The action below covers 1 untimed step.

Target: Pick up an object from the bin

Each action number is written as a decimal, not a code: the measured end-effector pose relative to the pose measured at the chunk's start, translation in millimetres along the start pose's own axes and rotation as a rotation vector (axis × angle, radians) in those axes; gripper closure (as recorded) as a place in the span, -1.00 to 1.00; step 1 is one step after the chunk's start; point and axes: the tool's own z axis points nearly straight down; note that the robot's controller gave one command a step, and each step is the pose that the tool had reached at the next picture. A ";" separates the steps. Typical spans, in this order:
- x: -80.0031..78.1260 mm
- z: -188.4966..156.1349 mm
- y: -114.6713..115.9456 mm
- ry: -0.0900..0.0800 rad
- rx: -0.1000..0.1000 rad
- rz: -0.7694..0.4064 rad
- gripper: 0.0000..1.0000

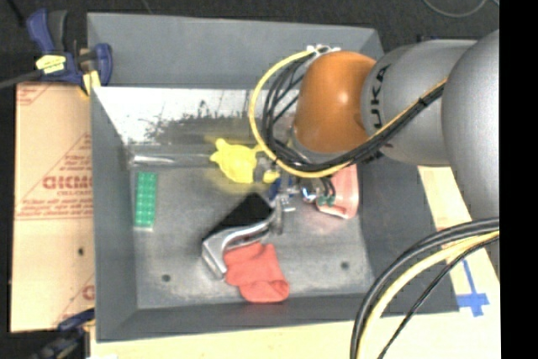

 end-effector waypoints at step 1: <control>2.1 16.3 22.6 -0.003 -0.001 -0.261 -1.00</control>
Offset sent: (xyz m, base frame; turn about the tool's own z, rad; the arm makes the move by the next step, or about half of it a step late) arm -0.0136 0.0313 -0.0410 -0.0549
